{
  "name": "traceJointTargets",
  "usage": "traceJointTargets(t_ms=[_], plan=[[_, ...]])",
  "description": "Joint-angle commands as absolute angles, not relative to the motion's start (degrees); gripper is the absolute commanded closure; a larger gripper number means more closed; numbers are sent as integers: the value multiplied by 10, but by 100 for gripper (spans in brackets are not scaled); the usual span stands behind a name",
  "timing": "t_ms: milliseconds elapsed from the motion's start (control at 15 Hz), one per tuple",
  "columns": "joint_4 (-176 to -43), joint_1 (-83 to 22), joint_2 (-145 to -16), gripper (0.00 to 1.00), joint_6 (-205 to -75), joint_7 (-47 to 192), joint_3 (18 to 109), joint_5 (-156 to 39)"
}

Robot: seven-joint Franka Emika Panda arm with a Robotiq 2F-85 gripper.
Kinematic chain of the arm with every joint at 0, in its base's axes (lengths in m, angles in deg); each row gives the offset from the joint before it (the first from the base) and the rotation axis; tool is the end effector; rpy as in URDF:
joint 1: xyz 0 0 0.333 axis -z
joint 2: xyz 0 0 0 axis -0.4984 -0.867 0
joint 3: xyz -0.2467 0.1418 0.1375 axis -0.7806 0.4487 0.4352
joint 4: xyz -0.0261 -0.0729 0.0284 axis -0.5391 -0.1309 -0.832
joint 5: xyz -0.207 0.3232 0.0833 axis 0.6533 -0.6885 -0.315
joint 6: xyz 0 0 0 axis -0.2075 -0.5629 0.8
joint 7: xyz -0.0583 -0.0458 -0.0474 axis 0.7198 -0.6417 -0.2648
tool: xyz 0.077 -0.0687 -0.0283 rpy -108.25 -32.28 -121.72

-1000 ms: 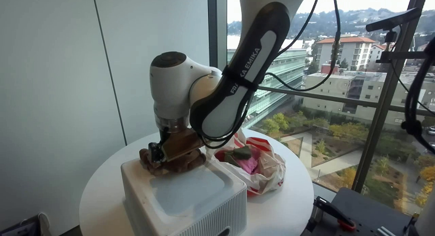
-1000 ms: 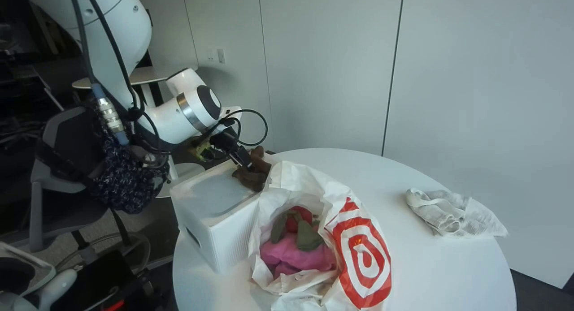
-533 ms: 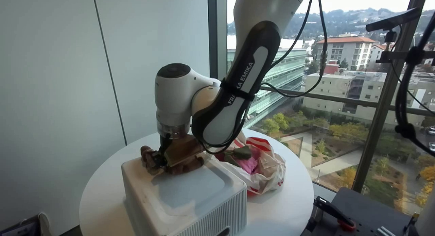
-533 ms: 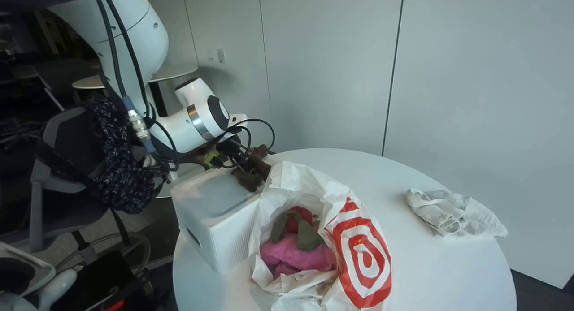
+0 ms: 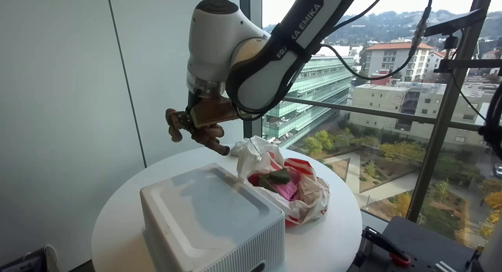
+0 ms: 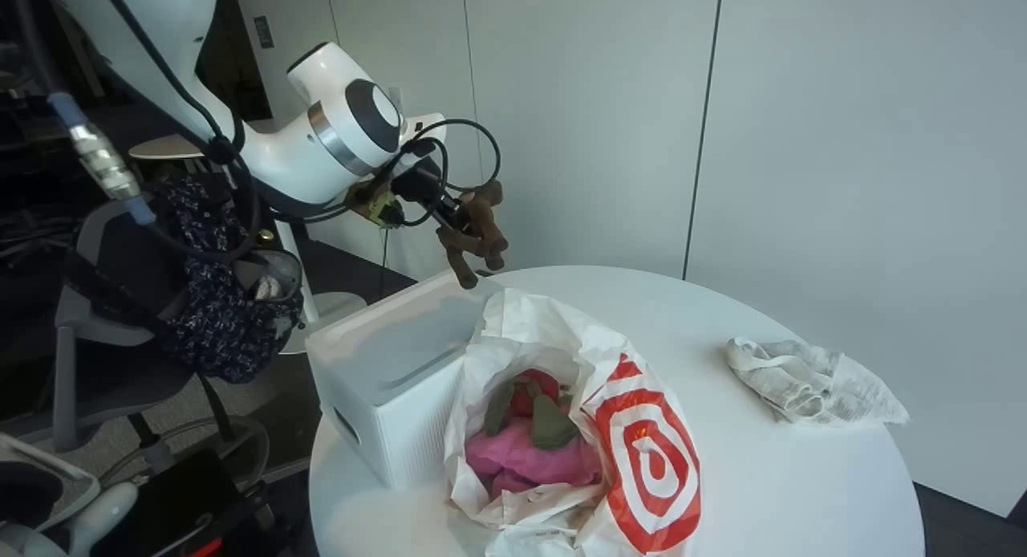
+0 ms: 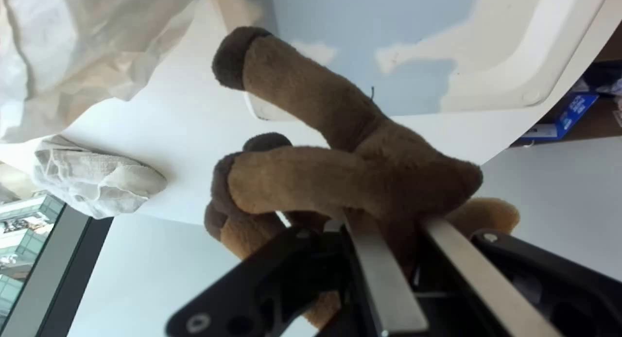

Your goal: Move all the objects from the basket into the plastic

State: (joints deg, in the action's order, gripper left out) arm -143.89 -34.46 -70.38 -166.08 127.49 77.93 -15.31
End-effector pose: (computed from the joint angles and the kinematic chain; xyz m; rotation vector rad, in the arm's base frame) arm 0.5429 0.1790 0.3739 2.9392 -0.1329 0.9339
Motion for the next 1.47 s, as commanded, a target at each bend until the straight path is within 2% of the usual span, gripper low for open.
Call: traceJointTargets(t_ms=[0,400,733,1067,1400], plan=[[-1470,-339,-572,97,-1605,1325,762,-102],[-1524,-324,-412,96,-1335,1243,760,-151],[-1591,-314,-427,96,-1219,1213,753,-160],[-1633,-313,-539,94,-1287,1199,732,-150],[-1603,-308,-671,95,-1403,1244,718,-68]])
